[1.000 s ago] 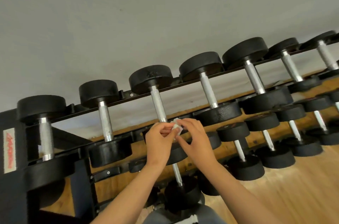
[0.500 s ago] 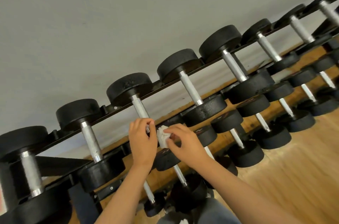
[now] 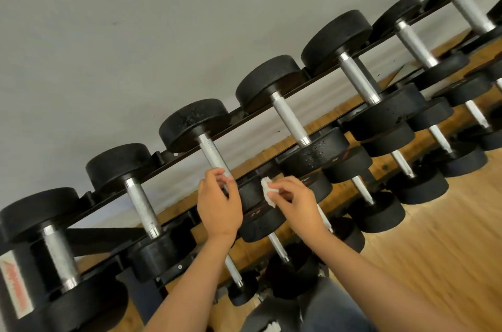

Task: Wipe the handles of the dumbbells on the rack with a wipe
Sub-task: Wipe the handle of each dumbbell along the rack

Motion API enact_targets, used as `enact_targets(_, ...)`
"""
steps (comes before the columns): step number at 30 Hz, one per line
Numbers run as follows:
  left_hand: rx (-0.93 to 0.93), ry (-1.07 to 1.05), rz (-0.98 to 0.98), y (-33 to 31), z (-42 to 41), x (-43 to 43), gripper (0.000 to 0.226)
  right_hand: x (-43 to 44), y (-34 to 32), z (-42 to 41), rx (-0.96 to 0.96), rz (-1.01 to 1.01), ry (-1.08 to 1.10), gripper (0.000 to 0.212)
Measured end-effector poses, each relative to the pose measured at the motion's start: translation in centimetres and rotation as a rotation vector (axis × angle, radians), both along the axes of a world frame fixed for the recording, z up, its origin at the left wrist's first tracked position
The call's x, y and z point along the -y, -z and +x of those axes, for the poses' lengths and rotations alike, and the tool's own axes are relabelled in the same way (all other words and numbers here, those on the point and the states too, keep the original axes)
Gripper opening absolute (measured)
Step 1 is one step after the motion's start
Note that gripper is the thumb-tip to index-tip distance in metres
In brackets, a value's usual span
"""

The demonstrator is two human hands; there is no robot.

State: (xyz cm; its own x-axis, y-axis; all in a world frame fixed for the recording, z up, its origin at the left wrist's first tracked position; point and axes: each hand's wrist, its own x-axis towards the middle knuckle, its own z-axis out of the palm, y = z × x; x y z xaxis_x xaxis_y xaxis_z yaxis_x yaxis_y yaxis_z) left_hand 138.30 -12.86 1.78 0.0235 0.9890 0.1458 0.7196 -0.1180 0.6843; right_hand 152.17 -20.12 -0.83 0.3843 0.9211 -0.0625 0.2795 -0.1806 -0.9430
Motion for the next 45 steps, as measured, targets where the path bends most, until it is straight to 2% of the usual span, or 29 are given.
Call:
enact_targets(7,-0.030,0.014,-0.006,0.2,-0.2,-0.1,0.015,-0.8,-0.1,0.0,-0.056,-0.004,0.035,0.022)
enact_targets(14,-0.032,0.022,-0.020,0.2,-0.2,-0.1,0.016,-0.9,-0.1,-1.6,0.267,0.016,0.046,0.025)
enact_targets(19,-0.040,0.015,-0.017,0.2,-0.1,-0.1,0.011,-2.9,-0.5,-1.4,0.320,0.033,0.022,0.026)
enact_targets(23,-0.040,0.015,-0.008,0.1,-0.1,-0.1,0.009,-0.9,-0.1,-2.0,0.296,0.056,0.039,0.031)
enact_targets(26,-0.041,0.016,-0.001,0.1,-0.1,0.0,0.007,0.0,0.4,-2.2,0.229,0.115,0.053,0.032)
enact_targets(30,-0.036,0.021,0.002,0.2,-0.2,-0.1,0.007,-0.2,0.2,-1.4,0.095,0.134,0.076,0.018)
enact_targets(38,-0.044,0.026,0.000,0.5,-0.3,-0.2,0.003,-0.2,0.7,-1.9,-0.269,0.064,0.220,0.025)
enact_targets(45,-0.046,0.027,-0.019,0.4,-0.4,-0.1,0.005,-1.1,1.5,-2.2,-0.318,0.016,0.253,0.030)
